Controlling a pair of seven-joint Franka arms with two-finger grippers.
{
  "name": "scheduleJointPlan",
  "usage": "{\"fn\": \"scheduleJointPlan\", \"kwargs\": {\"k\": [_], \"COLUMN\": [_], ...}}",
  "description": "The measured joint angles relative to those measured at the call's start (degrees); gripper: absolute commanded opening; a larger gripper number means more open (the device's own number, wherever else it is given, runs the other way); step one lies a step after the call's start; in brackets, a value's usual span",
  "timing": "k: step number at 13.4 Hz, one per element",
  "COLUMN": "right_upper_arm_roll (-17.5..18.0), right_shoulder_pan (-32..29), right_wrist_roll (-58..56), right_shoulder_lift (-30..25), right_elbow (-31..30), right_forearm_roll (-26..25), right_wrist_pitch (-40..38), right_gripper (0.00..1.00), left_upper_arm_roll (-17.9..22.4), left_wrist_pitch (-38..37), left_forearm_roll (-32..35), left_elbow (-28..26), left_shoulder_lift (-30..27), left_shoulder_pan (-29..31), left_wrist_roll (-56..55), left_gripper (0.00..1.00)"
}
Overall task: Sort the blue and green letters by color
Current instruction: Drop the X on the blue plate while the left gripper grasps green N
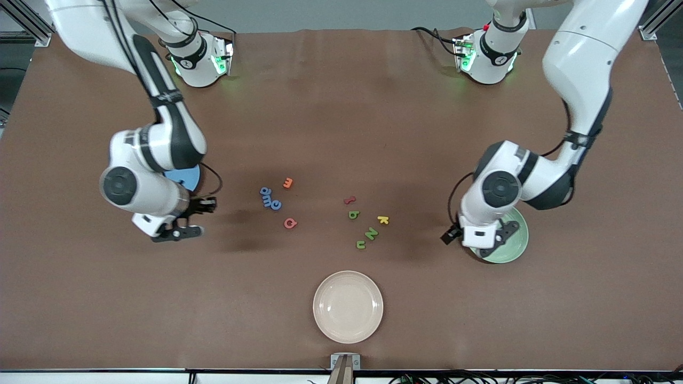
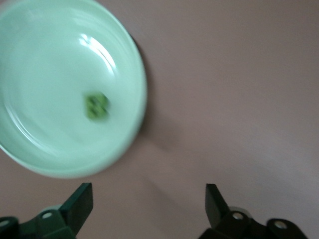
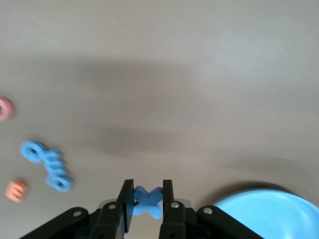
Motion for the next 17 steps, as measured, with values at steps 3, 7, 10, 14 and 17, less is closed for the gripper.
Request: {"fn": "scheduleJointPlan", "kwargs": {"k": [3,7,10,14,17], "right_upper_arm_roll": [-0.19,-0.24,-0.13,-0.06,-0.08], "right_shoulder_pan": [-7.13,-12.94,-13.46,-14.08,-15.15], "right_wrist_roll": [-9.76,-17.77,-18.35,-18.35,-18.35], "right_shoulder_lift": [-5.40,-7.59,-7.64,-7.86,-8.09], "right_elbow": [-8.49,-19.04,-23.82,-27.17,-29.24], "right_forearm_roll": [-0.79,-1.23,-1.47,-1.79,-1.88], "right_wrist_pitch": [4.26,14.59,16.78,16.83,16.84], "right_gripper": [0.10,0.10,0.10,0.11,0.14], "left_upper_arm_roll": [0.06,0.21,0.24,0.25,0.63], "left_wrist_pitch": [0.00,0.94,1.94,5.03,5.17], "left_forearm_roll": [0.00,0.00,0.00,0.00,0.00], "left_elbow": [5.45,13.99,18.97,21.89,22.43], "left_shoulder_lift": [4.77,12.85,16.81,20.04,21.24], "left_shoulder_pan": [-5.94,-11.94,-14.72,-16.58,-17.07], "left_wrist_roll": [-11.31,-22.40,-26.12,-28.12,-28.13], "left_gripper": [0.83,0.75,0.68,0.65,0.65]}}
